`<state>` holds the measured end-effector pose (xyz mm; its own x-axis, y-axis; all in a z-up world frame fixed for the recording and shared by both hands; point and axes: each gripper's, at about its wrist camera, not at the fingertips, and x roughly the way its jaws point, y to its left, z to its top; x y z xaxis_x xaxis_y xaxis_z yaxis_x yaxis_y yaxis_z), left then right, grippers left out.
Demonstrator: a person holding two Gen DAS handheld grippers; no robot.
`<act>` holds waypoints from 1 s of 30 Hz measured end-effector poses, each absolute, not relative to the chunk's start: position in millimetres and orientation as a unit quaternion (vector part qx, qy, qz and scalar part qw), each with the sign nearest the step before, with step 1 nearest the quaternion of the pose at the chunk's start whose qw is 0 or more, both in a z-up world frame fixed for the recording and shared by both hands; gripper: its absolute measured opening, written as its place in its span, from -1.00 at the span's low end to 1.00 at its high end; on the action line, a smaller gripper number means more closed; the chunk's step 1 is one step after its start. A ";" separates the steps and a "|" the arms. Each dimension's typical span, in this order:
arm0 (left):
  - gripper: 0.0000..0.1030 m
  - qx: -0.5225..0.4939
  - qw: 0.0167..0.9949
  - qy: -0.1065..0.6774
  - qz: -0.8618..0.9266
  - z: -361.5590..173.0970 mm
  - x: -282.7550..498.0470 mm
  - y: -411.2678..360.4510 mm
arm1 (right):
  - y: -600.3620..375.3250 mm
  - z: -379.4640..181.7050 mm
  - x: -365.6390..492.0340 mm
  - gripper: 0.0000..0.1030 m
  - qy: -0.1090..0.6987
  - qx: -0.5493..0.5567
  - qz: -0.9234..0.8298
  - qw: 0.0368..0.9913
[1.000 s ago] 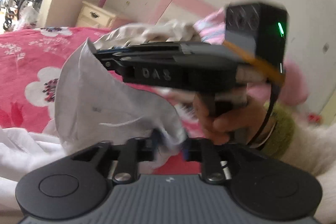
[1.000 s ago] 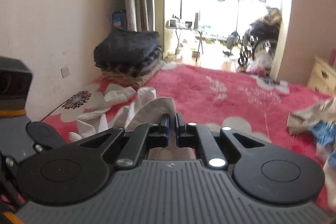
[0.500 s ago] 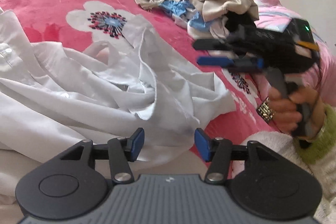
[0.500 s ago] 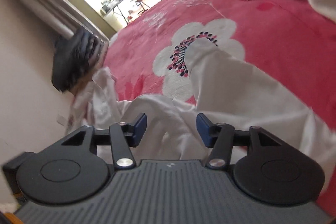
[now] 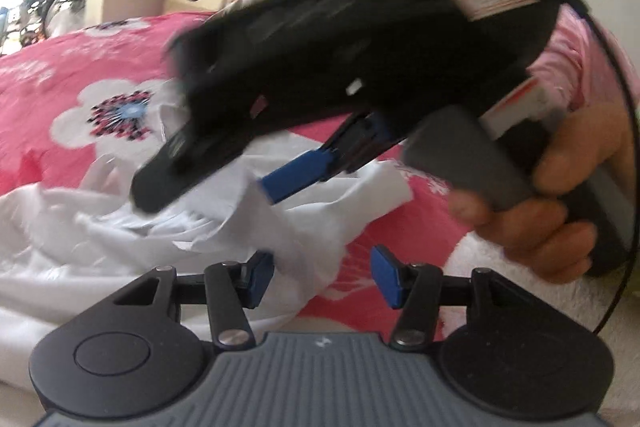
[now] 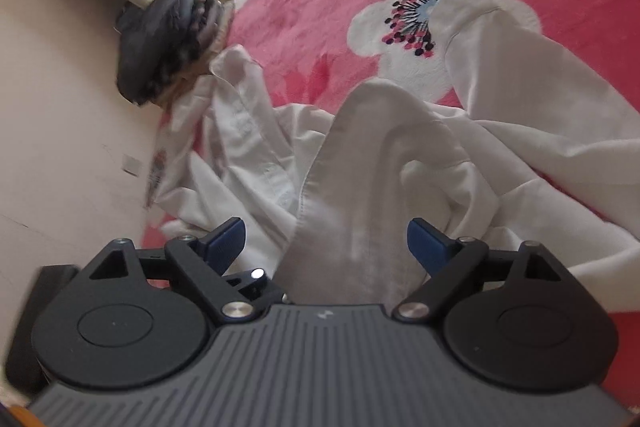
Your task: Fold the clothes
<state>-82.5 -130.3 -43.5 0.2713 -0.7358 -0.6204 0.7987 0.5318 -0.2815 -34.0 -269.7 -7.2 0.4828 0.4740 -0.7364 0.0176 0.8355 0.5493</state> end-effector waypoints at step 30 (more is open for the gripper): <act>0.37 0.292 0.762 0.302 -0.493 -46.0 -4.0 -159.3 | -309.6 -32.2 -98.6 -0.77 0.460 0.232 0.080 0.853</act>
